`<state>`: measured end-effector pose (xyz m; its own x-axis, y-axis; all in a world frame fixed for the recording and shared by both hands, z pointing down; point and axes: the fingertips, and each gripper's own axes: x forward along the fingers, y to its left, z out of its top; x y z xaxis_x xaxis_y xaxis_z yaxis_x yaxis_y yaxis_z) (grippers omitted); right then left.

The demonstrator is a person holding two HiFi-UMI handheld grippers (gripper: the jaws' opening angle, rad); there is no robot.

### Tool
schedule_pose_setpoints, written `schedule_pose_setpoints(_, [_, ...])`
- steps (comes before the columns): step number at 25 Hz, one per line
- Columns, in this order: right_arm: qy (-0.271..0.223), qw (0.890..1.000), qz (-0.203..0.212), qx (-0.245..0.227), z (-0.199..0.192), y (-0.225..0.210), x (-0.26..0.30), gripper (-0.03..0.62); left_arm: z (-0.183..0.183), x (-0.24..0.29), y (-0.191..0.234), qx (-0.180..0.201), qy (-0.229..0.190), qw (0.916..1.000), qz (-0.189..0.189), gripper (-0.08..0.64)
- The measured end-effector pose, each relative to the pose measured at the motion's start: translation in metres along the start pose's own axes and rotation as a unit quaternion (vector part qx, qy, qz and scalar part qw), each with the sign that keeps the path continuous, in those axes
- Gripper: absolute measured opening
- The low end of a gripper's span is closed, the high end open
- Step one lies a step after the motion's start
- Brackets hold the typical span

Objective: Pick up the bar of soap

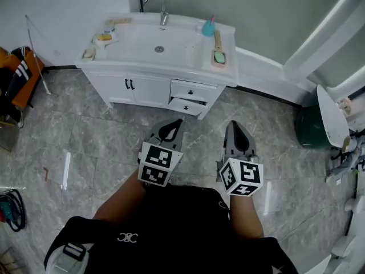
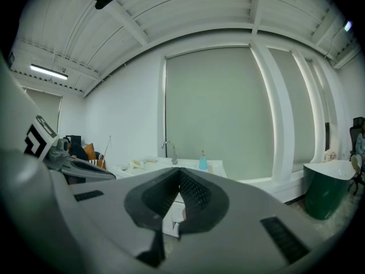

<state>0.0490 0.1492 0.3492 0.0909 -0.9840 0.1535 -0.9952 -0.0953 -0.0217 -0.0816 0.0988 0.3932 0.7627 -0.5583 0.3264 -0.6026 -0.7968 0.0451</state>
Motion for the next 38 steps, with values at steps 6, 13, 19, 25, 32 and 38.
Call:
schedule_pose_setpoints(6, [0.003,1.000,-0.014,-0.005,-0.004,0.017,-0.001,0.006,-0.006,-0.005,0.013,-0.008,0.000,0.9998,-0.017,0.000])
schedule_pose_setpoints(13, [-0.002,1.000,-0.022,-0.010,-0.001,0.020,0.003,0.006,-0.007,-0.006,0.024,-0.014,-0.002,0.9997,-0.017,0.000])
schedule_pose_setpoints(19, [-0.007,1.000,-0.017,-0.013,0.000,0.019,0.016,0.006,-0.002,-0.002,0.036,-0.013,-0.015,0.9998,-0.008,0.000])
schedule_pose_setpoints(25, [-0.002,1.000,-0.010,-0.012,0.000,0.009,0.035,0.006,0.004,0.015,0.040,-0.010,-0.015,0.9998,-0.008,0.000])
schedule_pose_setpoints(32, [0.009,1.000,-0.009,0.000,-0.004,-0.021,0.075,0.006,0.010,0.055,0.049,-0.007,-0.005,0.9999,-0.006,0.000])
schedule_pose_setpoints(38, [0.016,1.000,-0.010,0.004,-0.004,-0.043,0.113,0.006,0.020,0.094,0.060,-0.010,0.002,0.9999,-0.007,0.000])
